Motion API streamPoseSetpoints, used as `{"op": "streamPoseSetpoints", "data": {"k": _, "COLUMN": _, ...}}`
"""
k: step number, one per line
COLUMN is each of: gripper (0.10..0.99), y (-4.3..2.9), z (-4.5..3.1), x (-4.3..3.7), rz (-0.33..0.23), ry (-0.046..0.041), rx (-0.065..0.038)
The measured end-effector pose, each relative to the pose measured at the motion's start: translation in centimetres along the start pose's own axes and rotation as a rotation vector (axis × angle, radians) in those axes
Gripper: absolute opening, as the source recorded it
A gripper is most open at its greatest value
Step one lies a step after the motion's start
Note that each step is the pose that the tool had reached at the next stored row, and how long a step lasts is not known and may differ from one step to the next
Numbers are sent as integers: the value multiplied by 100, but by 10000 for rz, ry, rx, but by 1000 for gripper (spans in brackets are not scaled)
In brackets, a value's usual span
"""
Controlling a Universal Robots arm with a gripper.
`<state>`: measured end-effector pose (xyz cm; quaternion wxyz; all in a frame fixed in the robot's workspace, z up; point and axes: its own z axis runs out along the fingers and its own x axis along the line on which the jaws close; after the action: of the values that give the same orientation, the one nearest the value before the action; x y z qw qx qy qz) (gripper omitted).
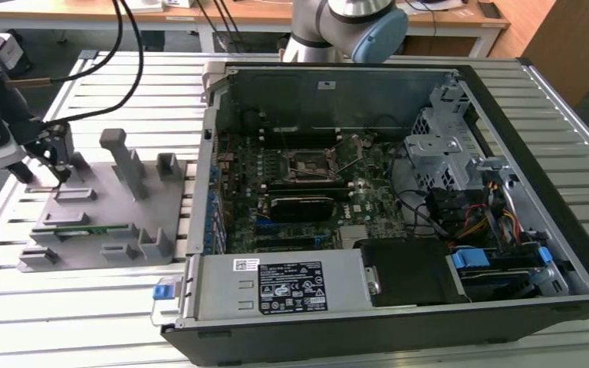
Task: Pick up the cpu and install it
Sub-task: 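Pick up the cpu and move it towards the insertion slot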
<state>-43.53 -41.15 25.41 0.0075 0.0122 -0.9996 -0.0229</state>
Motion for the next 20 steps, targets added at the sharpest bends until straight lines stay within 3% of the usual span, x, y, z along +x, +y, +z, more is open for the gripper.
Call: {"op": "streamPoseSetpoints", "data": {"k": 20, "gripper": 529, "y": 23, "z": -91, "x": 1, "rz": 0, "ry": -1, "rx": 0}}
